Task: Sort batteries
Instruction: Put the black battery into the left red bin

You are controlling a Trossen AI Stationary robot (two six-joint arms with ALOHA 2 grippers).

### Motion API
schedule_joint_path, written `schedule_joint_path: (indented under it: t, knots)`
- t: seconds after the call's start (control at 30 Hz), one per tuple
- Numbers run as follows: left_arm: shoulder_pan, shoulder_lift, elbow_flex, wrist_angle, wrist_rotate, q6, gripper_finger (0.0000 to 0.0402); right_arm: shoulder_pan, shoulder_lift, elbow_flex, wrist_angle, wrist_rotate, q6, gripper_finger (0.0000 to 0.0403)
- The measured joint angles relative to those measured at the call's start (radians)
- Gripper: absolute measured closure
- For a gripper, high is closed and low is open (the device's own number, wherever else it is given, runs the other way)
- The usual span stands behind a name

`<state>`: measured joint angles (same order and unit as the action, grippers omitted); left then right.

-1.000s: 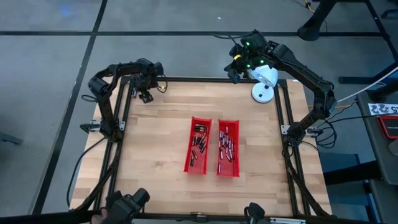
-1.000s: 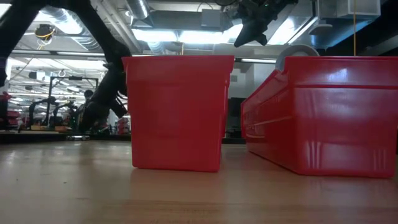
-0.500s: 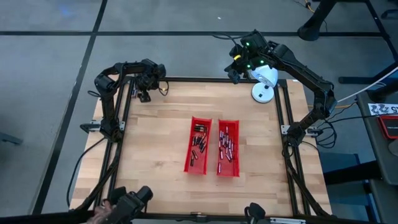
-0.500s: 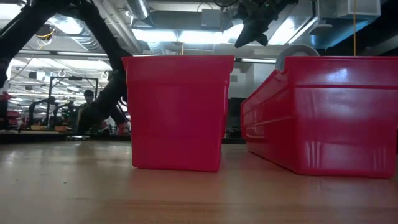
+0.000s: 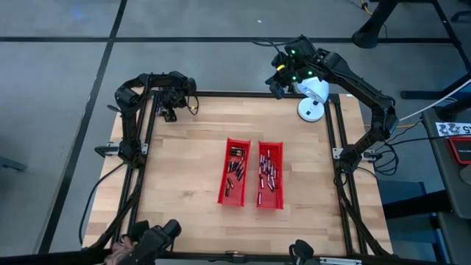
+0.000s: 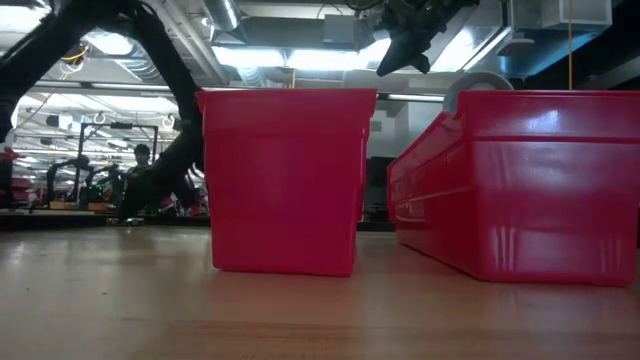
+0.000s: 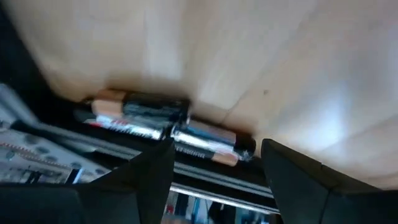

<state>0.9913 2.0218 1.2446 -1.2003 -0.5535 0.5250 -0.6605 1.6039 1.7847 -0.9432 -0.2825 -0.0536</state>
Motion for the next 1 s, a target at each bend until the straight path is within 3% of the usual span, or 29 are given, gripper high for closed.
schedule_joint_path:
  t: [0.2, 1.0]
  knots:
    - [-0.002, 0.076, 0.001, -0.002, -0.102, -0.015, 0.0169, 0.000, 0.000, 0.000, -0.014, 0.000, 0.000, 0.0397]
    - [0.005, 0.080, 0.000, -0.010, -0.056, 0.007, 0.0169, 0.000, 0.000, 0.000, -0.046, 0.000, 0.000, 0.0397]
